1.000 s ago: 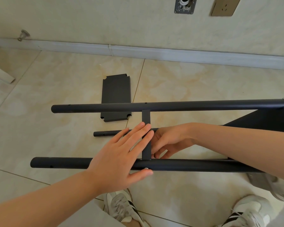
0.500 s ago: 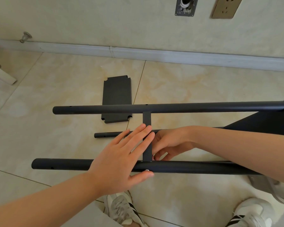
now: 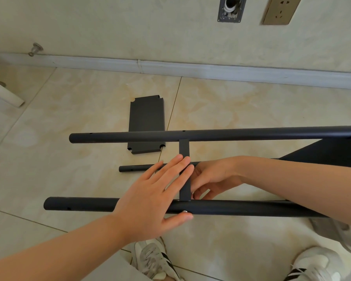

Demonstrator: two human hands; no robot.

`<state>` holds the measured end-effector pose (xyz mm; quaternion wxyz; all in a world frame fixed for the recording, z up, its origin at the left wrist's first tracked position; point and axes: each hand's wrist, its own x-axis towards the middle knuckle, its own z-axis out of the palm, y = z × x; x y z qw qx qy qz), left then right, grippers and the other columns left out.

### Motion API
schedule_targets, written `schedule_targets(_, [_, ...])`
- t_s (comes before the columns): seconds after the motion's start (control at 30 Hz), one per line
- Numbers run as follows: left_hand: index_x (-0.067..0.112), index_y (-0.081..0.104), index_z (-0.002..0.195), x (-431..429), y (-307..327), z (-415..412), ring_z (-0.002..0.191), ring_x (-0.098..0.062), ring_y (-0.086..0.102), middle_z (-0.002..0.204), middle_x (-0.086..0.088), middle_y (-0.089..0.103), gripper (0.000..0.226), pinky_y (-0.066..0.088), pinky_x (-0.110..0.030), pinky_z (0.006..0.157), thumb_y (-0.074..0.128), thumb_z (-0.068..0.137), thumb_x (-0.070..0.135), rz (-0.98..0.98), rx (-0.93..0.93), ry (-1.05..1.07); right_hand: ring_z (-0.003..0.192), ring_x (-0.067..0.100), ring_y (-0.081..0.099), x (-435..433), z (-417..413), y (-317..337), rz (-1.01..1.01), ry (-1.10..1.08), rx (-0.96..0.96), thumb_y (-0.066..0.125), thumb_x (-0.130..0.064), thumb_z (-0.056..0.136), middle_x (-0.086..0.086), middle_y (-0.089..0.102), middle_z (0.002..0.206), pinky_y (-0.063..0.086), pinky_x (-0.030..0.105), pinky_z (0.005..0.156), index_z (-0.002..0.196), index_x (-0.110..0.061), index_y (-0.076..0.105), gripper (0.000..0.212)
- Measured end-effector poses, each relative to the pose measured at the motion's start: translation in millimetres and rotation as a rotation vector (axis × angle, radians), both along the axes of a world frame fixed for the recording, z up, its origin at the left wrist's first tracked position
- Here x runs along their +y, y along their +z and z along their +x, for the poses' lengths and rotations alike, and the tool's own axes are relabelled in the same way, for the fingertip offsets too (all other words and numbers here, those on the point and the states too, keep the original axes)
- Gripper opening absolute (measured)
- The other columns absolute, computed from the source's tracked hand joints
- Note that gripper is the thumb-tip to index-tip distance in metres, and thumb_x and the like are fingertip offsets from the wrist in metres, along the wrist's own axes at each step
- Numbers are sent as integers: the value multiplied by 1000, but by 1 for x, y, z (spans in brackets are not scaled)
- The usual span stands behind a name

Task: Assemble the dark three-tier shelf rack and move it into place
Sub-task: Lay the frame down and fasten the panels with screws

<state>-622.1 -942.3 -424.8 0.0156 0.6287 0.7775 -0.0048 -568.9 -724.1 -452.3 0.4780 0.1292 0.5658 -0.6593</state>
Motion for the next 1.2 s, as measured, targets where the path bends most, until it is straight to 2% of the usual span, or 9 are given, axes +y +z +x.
schedule_targets(0.13, [16,22,160,1,2,-1,156,-16,10,168,-1,19,85,21,-39,121,33,97,71,2,-19,-3,94,21,60,2,1,0,31,14,-10,62,-12,96,8,67,97,47,44,103,113,1,67,22])
schedule_targets(0.33, [15,23,160,0,1,-1,156,-16,9,168,-1,18,85,20,-38,122,32,97,71,4,-25,-2,104,22,63,-8,2,-1,35,23,26,61,-18,96,18,62,129,48,44,105,126,-2,63,33])
schedule_targets(0.47, [14,22,160,1,1,-1,156,-16,6,168,-1,17,86,17,-36,123,32,97,72,-11,-10,1,105,24,58,0,-1,2,10,18,19,62,-17,96,24,55,135,42,48,110,128,1,60,37])
schedule_targets(0.67, [15,23,160,1,-1,-1,156,-16,7,168,0,18,85,19,-37,122,31,97,72,6,-21,1,99,20,61,5,2,0,33,21,-13,62,-12,96,12,66,108,45,45,105,121,5,63,30])
schedule_targets(0.83, [15,24,160,2,0,-1,156,-15,8,168,0,18,85,20,-37,122,30,97,72,16,-42,0,107,24,63,-6,2,-2,34,13,0,62,-16,96,18,63,130,45,48,107,127,-1,62,34])
schedule_targets(0.93, [14,24,160,2,0,-1,156,-16,8,168,-1,19,85,21,-38,122,30,97,72,18,-43,3,109,26,61,-2,0,-2,7,7,-1,62,-16,95,22,58,134,44,49,108,127,0,61,36])
schedule_targets(1.0, [14,24,159,2,0,-1,156,-16,9,167,-1,20,85,22,-38,122,30,97,71,24,-42,3,106,26,61,4,0,-1,-4,11,-18,62,-15,95,23,62,125,45,46,107,124,1,63,33])
schedule_targets(1.1, [14,25,159,2,0,-1,156,-17,10,167,-1,20,85,24,-39,122,32,97,71,23,-45,2,93,21,61,7,0,-1,17,23,-14,64,-16,94,10,67,102,49,41,99,114,-1,69,25])
schedule_targets(1.2, [14,25,159,2,0,-1,156,-16,10,167,-1,20,85,24,-39,122,33,97,71,25,-50,1,92,20,62,0,0,-2,54,32,18,64,-19,93,12,67,104,50,40,95,120,0,66,32])
